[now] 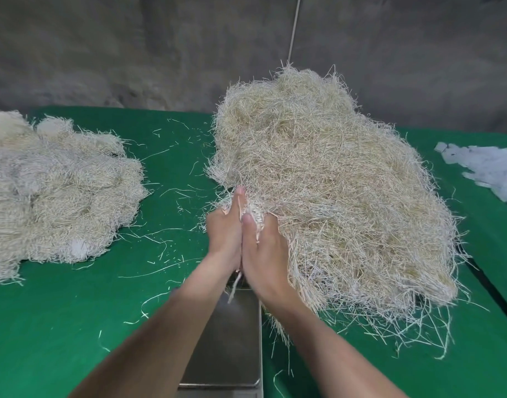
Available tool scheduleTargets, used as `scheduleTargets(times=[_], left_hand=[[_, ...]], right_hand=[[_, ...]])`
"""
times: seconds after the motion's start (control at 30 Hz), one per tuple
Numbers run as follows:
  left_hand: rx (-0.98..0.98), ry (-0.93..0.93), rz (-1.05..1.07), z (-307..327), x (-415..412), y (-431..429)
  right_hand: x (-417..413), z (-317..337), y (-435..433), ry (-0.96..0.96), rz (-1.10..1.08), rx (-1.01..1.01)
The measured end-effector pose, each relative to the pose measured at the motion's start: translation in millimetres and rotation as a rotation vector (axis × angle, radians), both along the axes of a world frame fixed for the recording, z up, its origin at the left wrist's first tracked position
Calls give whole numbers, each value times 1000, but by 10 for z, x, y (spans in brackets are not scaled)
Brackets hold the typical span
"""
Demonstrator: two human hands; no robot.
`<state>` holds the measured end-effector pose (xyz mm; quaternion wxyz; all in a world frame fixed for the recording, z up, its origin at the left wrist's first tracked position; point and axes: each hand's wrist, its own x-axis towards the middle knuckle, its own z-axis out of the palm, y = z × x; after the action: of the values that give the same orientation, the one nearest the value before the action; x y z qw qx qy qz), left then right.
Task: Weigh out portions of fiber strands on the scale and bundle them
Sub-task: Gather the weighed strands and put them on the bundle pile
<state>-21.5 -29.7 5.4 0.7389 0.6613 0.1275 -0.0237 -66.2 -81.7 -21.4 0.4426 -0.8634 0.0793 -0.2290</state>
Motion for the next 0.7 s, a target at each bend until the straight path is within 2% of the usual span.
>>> scheduleTargets(times=[0.1, 0.2, 0.3, 0.4, 0.43, 0.5, 0.57, 0.67, 0.7], left_hand=[[52, 97, -44, -78, -133, -75], [24, 150, -40, -46, -95, -47], [145, 2, 15, 19, 93, 106], [286, -157, -83, -55, 73, 151], [350, -192, -139, -46, 9, 122], [405, -215, -253, -17, -67, 2], [251, -67, -331, 48, -109, -72], [-302, 108, -348, 95, -68, 83], [-371, 111, -332, 90, -81, 148]], right_hand=[[96, 37, -226, 76, 50, 134], [44, 32, -184, 101, 44, 149], [-87, -5, -175, 307, 218, 353], [-66, 123, -422, 213, 181, 686], [-45, 170, -455, 175, 159, 661], [35, 271, -404, 119, 203, 430], [142, 320, -374, 92, 234, 274], [257, 306, -519, 11, 112, 399], [280, 278, -573, -20, 39, 461]])
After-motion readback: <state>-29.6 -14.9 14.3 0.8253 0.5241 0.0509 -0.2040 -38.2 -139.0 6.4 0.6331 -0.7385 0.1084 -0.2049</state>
